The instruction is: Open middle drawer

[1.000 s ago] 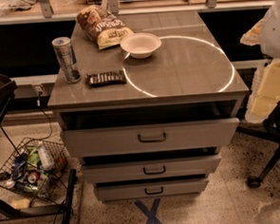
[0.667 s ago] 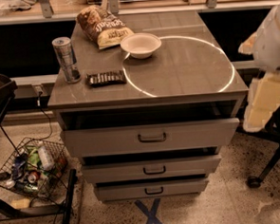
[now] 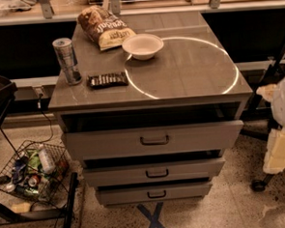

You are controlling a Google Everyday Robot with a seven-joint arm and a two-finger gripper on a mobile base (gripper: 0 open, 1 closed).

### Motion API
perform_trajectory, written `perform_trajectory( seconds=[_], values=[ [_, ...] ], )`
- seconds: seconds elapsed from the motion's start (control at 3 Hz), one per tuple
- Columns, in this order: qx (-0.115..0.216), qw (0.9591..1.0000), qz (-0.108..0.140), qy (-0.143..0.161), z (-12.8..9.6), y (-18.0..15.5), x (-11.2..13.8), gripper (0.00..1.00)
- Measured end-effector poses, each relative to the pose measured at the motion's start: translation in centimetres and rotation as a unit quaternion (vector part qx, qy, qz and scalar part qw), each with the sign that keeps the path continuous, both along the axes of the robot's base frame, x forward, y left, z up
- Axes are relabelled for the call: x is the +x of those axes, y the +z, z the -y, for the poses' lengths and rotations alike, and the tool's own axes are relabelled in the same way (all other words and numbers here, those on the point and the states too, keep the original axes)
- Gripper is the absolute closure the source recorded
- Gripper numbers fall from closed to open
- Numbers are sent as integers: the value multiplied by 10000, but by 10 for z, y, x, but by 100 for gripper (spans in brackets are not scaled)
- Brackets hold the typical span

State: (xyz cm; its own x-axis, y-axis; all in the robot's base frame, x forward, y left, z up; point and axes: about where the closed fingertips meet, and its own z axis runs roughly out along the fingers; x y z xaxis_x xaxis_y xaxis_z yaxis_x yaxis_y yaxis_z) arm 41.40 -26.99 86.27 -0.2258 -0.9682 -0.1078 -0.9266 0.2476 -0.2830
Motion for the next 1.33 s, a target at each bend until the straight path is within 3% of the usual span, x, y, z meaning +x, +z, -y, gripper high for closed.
perform_trajectory(
  seconds=[0.33,0.67,1.0,1.33],
  values=[
    [-77,9999,3,120,14,-56,-16,0],
    [-113,9997,-190,139,16,-116,-32,0],
    [-155,9982,-553,169,3,-179,-40,0],
    [-202,9971,-730,75,-1,-204,-39,0]
  ],
)
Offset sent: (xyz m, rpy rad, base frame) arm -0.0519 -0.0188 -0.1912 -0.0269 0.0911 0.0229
